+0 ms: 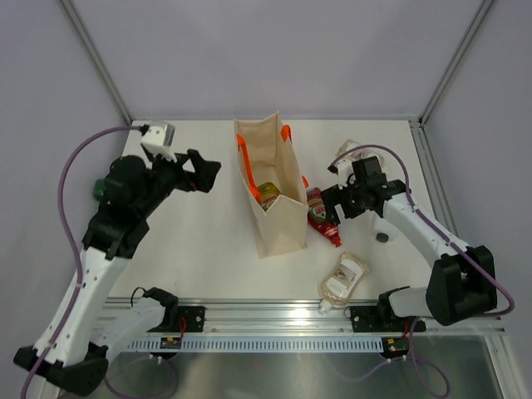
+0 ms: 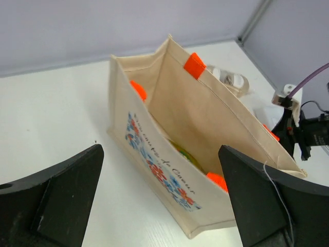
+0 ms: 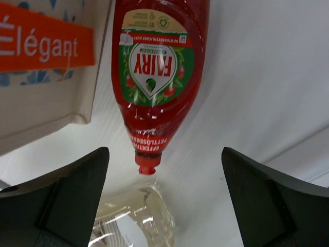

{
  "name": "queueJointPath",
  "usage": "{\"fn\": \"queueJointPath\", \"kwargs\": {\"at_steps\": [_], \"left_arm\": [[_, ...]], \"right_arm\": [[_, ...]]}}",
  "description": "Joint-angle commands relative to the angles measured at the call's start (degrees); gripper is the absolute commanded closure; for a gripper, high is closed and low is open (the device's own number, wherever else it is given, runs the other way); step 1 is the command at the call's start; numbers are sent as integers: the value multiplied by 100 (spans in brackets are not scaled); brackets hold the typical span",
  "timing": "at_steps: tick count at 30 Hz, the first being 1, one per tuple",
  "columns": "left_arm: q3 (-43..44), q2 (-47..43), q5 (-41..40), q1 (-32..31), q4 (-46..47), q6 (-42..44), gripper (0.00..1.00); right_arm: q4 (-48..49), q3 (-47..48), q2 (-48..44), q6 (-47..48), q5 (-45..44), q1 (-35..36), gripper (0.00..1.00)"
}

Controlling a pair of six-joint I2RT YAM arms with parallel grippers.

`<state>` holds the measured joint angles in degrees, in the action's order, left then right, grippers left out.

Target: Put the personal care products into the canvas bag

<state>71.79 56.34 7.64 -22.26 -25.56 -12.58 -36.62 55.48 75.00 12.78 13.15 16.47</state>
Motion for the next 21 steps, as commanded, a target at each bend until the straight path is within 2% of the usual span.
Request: {"fn": "queueJointPath", "kwargs": {"at_steps": [1, 6, 10, 14, 18, 21], "left_arm": [[-998, -1087, -946, 2, -185, -191, 1], [-1947, -2537, -1063, 2, -598, -867, 1], [-2317, -3136, -896, 2, -871, -1282, 1], [-2477, -3392, -878, 2, -1082, -1431, 1], [-2494, -3463, -931, 2, -1153, -1423, 1], [-2503, -3445, -922, 2, -1118, -1431, 1]], "right_arm": [[717, 41, 347, -293, -542, 163, 0], [937, 568, 1278, -635, -286, 243, 1], [955, 1086, 2183, -820, -68, 243, 1], [859, 1438, 2791, -970, 101, 295, 1], [604, 1580, 3266, -1022, -390, 445, 1], [411, 1650, 3442, -1119, -619, 629, 7]]}}
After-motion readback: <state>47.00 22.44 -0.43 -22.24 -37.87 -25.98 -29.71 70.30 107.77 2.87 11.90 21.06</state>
